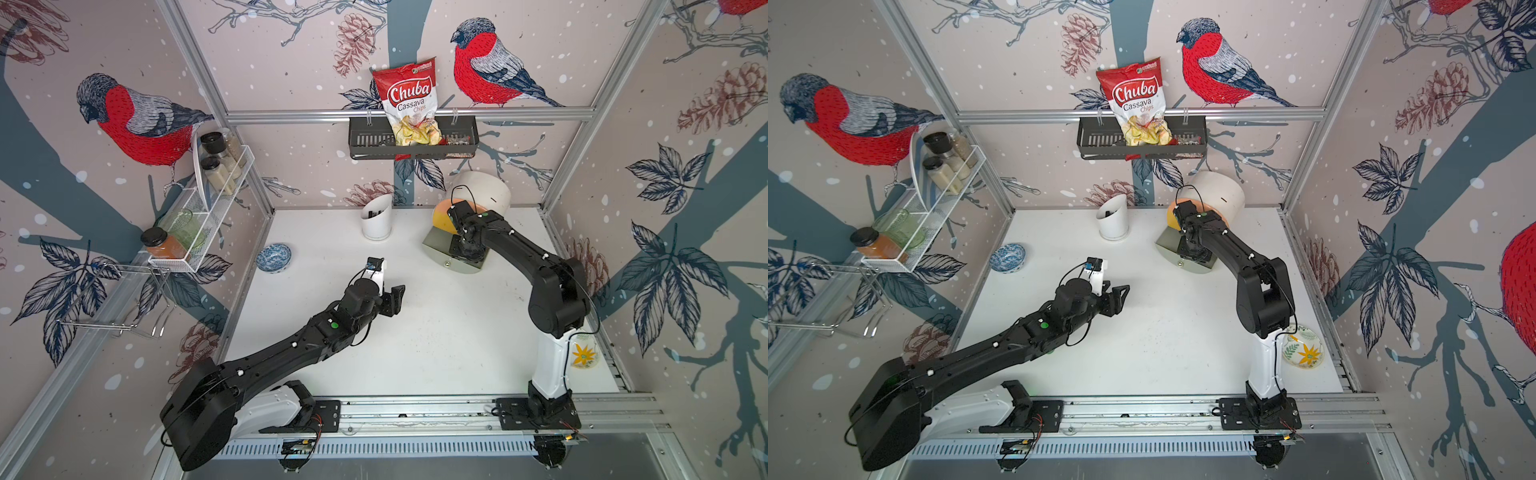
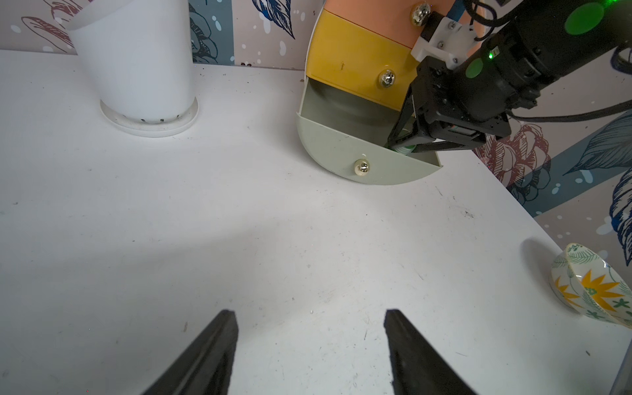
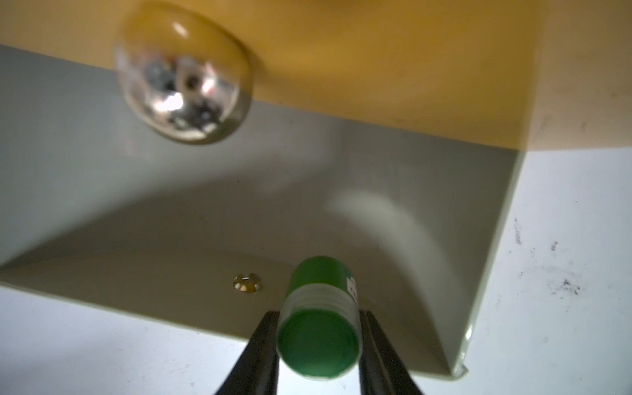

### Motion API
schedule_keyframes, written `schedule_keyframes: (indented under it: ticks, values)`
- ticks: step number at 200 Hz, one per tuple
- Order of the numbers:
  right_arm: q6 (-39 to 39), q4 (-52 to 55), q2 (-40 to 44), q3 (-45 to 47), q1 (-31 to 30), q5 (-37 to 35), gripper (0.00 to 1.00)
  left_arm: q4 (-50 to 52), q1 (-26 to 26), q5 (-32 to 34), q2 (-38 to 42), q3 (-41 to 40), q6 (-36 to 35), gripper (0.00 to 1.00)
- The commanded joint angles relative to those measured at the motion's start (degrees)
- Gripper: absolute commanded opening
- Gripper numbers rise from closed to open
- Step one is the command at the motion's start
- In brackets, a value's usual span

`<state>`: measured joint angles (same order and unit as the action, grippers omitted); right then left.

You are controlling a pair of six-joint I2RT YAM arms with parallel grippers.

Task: Put the paint cans in the drawer according to color
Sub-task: Place the paint can in the drawer.

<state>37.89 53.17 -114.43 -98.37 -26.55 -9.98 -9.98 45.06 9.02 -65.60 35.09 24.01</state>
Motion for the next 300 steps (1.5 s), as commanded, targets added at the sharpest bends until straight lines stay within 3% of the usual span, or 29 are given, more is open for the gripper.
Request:
schedule_keyframes:
  ticks: [1, 174, 237, 267, 300]
  values:
    - [0.8, -1.4, -0.4, 0.6, -0.1, 2.5, 0.37, -0.9, -0.3, -0.3, 0.2, -0.3, -0.1, 0.70]
    - [1.5, -1.3, -1.2, 0.7, -0.3, 2.1, 0.44, 2.1, -0.5, 0.0, 3.9, -0.4, 1.3, 0.71]
    - [1.5, -0.2, 1.4, 1.1, -0.6, 1.9, 0.48, 21.1, -1.0, 9.4, 11.0, 1.2, 13.4, 0.74]
    - [1.5, 0.6, 3.6, 0.8, -1.2, 1.9, 0.49, 36.5, -1.0, 14.9, 14.1, 2.8, 22.7, 0.75]
    - [1.7, 1.8, 6.8, -0.2, -2.1, 1.9, 0.50, 51.1, -1.1, 18.7, 15.4, 2.5, 31.9, 0.83]
